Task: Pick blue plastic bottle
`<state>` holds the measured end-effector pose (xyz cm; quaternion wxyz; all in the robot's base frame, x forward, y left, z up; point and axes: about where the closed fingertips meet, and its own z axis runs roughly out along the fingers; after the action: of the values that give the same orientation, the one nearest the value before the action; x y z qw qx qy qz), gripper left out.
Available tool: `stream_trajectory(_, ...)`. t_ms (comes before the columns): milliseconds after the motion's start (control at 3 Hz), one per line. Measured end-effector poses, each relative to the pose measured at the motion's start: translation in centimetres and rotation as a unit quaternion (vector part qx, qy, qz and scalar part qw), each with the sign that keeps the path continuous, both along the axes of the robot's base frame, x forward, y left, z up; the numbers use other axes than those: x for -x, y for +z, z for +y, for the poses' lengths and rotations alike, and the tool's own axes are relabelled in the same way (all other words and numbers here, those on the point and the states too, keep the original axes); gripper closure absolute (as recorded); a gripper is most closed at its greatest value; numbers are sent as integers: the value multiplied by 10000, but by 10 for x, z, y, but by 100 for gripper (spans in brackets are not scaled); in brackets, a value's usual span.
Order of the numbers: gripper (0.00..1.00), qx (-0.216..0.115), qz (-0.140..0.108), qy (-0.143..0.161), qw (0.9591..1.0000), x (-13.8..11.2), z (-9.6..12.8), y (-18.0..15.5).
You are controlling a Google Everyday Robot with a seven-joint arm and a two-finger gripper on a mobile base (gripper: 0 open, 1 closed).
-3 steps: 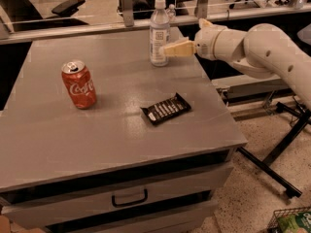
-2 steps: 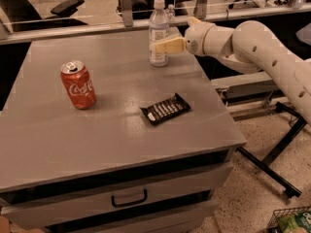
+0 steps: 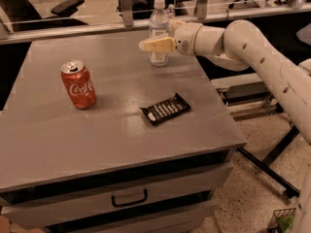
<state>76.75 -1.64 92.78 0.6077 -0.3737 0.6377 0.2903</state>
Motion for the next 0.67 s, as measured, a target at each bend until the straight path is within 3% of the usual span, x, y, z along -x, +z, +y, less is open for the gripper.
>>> stream_trajectory(333, 48, -130, -8, 298, 9995, 7, 11, 3)
stream_trajectory(667, 72, -197, -93, 371, 9991, 11, 10, 10)
